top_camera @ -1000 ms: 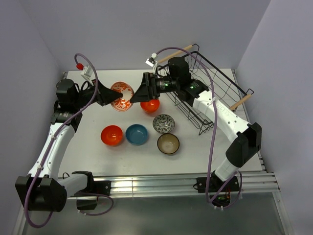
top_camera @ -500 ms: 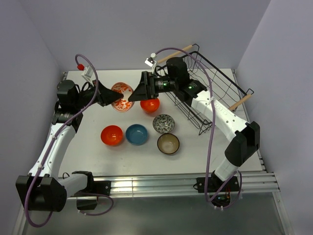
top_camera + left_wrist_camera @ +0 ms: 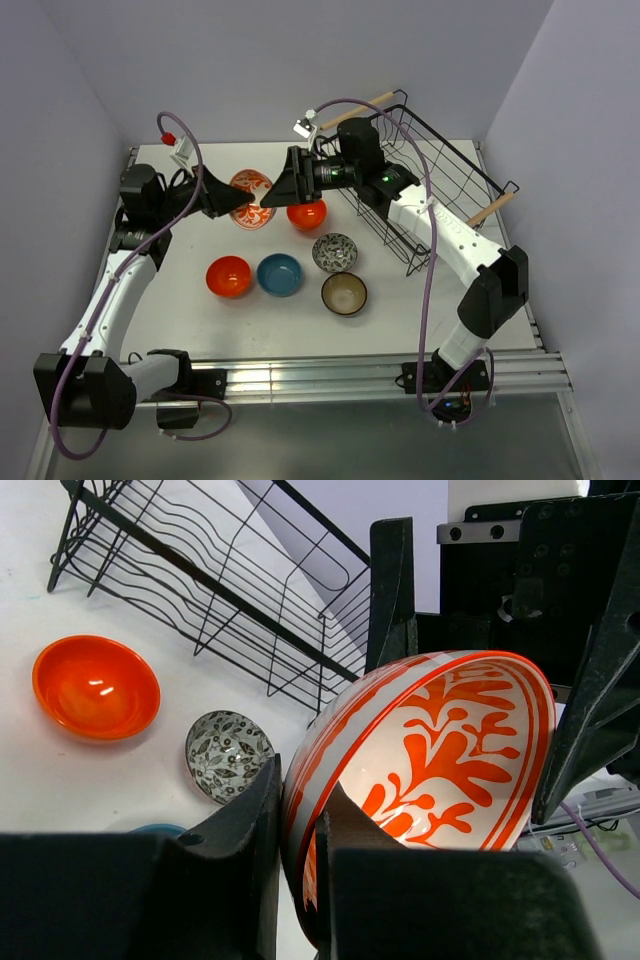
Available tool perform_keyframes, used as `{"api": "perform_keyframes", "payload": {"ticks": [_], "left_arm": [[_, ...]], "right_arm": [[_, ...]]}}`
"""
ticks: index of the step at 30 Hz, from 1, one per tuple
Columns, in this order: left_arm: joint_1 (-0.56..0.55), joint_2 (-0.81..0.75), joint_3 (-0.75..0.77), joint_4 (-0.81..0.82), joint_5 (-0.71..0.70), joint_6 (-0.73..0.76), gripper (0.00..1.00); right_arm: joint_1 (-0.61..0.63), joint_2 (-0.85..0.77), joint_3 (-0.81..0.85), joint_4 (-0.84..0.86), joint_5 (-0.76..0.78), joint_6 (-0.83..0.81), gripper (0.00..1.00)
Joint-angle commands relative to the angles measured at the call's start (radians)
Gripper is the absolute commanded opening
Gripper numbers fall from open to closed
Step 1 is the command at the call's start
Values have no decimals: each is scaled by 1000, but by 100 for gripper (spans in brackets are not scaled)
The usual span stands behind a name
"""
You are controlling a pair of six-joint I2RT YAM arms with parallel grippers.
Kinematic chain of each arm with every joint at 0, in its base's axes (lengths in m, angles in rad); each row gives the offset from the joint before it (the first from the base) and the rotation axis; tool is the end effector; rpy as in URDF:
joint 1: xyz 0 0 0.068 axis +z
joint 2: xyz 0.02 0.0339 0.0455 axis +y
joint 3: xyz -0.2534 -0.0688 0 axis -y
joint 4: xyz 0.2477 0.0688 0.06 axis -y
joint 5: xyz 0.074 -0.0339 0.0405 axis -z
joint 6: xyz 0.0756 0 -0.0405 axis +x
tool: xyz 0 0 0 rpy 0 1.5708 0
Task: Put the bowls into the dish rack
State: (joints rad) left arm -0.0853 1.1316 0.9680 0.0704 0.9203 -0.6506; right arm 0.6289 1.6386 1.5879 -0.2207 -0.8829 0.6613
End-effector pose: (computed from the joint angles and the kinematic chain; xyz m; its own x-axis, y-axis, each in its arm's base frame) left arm 0.2795 -0.0843 0.3506 -0.5832 -0.3182 -0.7474 0.6131 0.4312 -0.6620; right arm 0.2933 0.2855 0.3810 -0.7701 -0.0780 -0.6331 -0.6366 0.1565 0.7551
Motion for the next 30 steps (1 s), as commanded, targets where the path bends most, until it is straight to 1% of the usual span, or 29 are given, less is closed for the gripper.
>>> {"api": "perform_keyframes", "payload": {"ticks": [1,9,12,13,15,17,18,20,21,23,24,25,26,28,29,30], "left_arm": [[-7,-1,6,108,35,-49,0],[-10,26,8,120,38,-69,0],[-13,28,6,123,45,-72,0],[-14,28,5,130,45,-73,0],[-14,28,1,132,48,-75,0],[-14,30,-2,132,52,-75,0],[-14,31,0,129,52,-70,0],[-14,31,0,126,54,-69,1],[-14,33,1,126,54,-67,3],[-14,34,5,117,54,-64,9],[-14,34,8,114,51,-60,13],[-14,37,8,111,52,-55,16],[-14,39,14,106,55,-52,23],[-14,51,21,91,61,-50,35],[-14,54,26,88,64,-52,43],[-14,57,29,88,65,-52,46]], "right_arm": [[9,7,43,63,-5,11,89],[14,29,47,75,-16,32,88],[14,30,40,83,-19,38,82],[14,30,38,86,-21,40,77],[12,29,35,92,-24,43,72],[14,27,34,95,-28,46,65],[14,27,29,104,-30,47,58],[14,23,23,115,-39,55,50],[11,24,20,125,-45,58,47],[11,17,9,138,-50,57,31],[12,15,7,138,-50,55,31],[12,10,4,138,-51,51,21],[12,10,1,139,-57,49,15],[9,6,-5,147,-67,55,0],[9,4,-5,144,-65,49,0],[9,3,-9,139,-62,46,0]]}}
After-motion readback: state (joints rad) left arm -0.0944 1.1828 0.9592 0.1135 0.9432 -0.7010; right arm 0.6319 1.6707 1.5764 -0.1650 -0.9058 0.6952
